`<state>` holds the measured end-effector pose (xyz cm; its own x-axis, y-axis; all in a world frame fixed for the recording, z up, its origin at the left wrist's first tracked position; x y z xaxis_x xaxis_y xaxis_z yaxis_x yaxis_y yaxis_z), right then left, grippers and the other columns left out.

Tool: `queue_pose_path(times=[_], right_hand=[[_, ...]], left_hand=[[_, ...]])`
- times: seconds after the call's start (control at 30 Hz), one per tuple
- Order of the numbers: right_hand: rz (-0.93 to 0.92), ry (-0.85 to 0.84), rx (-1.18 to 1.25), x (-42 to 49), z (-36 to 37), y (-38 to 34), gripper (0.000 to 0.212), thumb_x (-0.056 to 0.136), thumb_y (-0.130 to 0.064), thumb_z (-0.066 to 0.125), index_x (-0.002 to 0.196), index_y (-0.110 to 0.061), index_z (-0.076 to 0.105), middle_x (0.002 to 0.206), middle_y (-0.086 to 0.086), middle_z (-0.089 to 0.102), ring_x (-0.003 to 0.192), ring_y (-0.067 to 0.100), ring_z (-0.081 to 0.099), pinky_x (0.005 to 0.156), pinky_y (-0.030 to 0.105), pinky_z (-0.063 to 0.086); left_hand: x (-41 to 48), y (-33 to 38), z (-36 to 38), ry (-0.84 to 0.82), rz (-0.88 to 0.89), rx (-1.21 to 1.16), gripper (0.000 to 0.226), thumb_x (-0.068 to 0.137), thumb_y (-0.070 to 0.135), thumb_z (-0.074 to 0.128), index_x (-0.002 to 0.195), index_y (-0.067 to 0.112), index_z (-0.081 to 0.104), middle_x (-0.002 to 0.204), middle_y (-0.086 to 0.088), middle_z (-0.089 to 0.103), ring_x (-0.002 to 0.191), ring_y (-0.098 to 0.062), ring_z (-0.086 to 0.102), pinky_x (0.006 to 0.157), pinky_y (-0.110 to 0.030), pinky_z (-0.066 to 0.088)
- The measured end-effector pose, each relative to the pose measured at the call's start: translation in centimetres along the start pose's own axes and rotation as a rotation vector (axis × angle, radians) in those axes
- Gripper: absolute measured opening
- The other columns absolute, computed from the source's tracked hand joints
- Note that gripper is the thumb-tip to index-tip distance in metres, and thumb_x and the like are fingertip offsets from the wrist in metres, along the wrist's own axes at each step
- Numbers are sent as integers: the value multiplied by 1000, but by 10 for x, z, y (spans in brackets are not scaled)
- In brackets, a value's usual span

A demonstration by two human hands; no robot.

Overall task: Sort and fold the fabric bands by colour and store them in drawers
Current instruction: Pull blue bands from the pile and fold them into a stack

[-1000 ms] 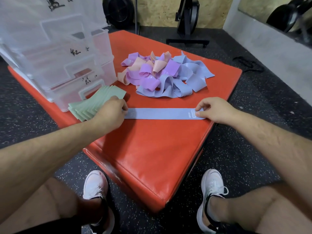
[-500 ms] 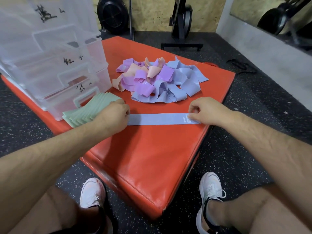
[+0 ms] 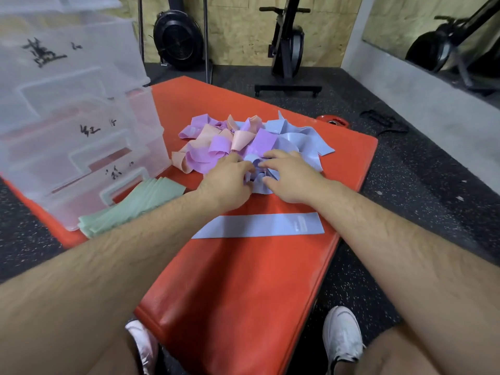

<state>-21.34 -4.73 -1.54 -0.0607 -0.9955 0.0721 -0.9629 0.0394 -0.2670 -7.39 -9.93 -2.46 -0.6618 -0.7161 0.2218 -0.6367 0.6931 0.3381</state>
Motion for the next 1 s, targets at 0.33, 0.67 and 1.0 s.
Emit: queue_pose_path(times=[0.33, 0.67, 1.0], right_hand=[[-44, 301, 182, 7, -39, 5, 47, 89, -1, 47, 133, -10, 59, 140, 5, 57, 128, 30, 51, 111, 40, 38], [-52, 470, 234, -20, -71, 3, 29, 86, -10, 52, 102, -11, 76, 105, 0, 72, 97, 15, 61, 81, 13, 39], [112, 359, 767, -15, -69, -21, 44, 92, -5, 52, 131, -23, 54, 114, -14, 58, 95, 0, 56, 81, 14, 44]], left_hand=[[14, -2, -19, 28, -25, -42, 22, 76, 17, 53, 94, 11, 63, 100, -11, 58, 96, -36, 55, 77, -44, 50], [6, 6, -56, 304, 21, -225, 8, 80, 8, 46, 73, 8, 45, 78, -7, 51, 77, -27, 44, 65, -38, 36], [-21, 37, -73, 361, -38, -560, 13, 95, 16, 60, 100, 4, 61, 93, -8, 59, 74, 5, 47, 85, -15, 42]])
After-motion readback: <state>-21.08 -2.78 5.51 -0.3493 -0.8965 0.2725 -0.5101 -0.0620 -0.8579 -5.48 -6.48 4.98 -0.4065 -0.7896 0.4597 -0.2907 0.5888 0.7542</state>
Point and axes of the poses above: each hand's wrist, its own x-axis towards the middle knuckle, its own z-axis out of the palm, y = z × x, the point moved 6 cm from there along x, towards the middle knuckle
